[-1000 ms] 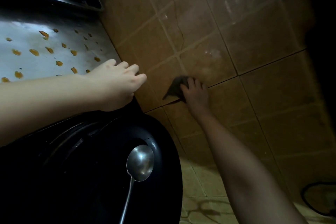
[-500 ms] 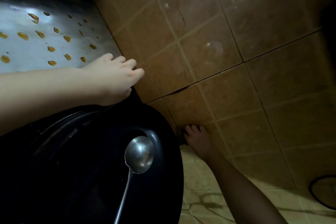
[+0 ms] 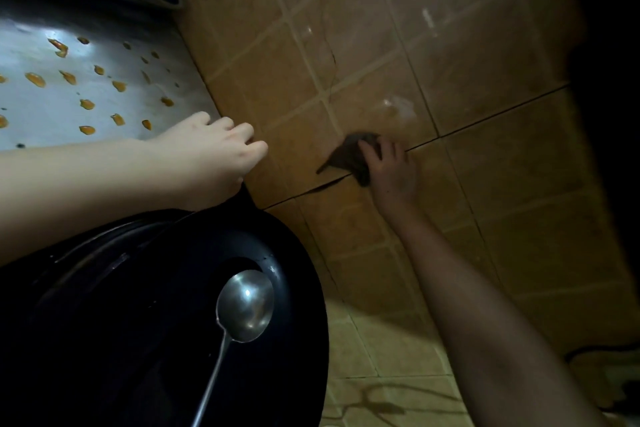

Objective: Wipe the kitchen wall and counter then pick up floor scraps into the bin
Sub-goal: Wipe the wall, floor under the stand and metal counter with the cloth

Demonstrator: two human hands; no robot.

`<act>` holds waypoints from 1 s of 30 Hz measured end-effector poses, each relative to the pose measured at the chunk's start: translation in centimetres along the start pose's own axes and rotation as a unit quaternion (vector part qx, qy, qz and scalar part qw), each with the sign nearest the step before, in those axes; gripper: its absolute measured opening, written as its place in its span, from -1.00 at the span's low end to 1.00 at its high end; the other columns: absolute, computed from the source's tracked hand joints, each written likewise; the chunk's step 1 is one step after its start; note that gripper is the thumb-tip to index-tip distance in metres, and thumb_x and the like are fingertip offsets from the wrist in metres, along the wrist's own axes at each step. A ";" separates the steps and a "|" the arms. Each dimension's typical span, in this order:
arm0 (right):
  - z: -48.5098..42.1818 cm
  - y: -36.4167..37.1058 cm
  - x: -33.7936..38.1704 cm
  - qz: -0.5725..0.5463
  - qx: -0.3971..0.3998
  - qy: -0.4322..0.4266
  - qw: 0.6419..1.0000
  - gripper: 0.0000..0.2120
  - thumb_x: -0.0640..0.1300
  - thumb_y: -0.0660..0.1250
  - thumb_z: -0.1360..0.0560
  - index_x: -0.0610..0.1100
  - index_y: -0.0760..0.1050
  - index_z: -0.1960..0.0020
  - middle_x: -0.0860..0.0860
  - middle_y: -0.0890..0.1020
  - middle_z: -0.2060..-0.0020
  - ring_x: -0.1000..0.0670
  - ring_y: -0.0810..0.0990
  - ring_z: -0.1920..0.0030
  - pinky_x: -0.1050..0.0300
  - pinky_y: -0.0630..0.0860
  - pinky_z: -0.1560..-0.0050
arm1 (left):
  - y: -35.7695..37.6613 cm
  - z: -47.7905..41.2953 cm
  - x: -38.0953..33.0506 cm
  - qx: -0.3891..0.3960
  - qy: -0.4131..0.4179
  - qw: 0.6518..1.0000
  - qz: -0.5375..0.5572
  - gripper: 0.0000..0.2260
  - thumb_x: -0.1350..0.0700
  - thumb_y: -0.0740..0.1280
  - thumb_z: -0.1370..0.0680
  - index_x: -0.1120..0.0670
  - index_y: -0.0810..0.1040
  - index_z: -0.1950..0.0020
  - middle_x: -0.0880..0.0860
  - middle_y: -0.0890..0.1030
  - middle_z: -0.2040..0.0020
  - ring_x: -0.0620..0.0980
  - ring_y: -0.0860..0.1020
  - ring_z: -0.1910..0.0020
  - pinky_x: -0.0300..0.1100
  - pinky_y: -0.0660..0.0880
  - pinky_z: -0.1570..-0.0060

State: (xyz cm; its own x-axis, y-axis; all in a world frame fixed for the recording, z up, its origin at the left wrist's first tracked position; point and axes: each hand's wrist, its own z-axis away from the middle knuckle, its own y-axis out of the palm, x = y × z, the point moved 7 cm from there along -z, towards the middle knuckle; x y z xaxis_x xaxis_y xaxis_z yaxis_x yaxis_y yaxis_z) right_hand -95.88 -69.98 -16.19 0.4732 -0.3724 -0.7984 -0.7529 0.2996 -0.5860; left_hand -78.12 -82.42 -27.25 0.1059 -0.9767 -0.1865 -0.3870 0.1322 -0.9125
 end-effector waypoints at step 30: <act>7.2 -2.4 -11.4 0.036 0.101 0.061 0.992 -0.59 -0.20 0.32 -0.47 -0.05 0.37 -0.30 -0.09 0.36 -0.33 -0.20 0.33 -0.28 -0.08 0.43 -0.07 | -4.0 2.2 -8.3 -0.033 0.036 0.999 0.025 -0.62 -0.04 0.16 -0.55 0.01 0.21 -0.33 0.06 0.37 -0.23 0.05 0.44 -0.14 -0.09 0.38 -0.01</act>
State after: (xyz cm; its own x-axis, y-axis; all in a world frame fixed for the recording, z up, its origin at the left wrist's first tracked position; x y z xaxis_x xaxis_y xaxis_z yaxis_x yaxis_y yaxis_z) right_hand -96.18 -60.18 -6.71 0.3526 -0.4439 -0.8238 -0.6700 0.4948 -0.5533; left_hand -75.39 -74.44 -22.84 0.0203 -0.9791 -0.2023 -0.4499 0.1717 -0.8764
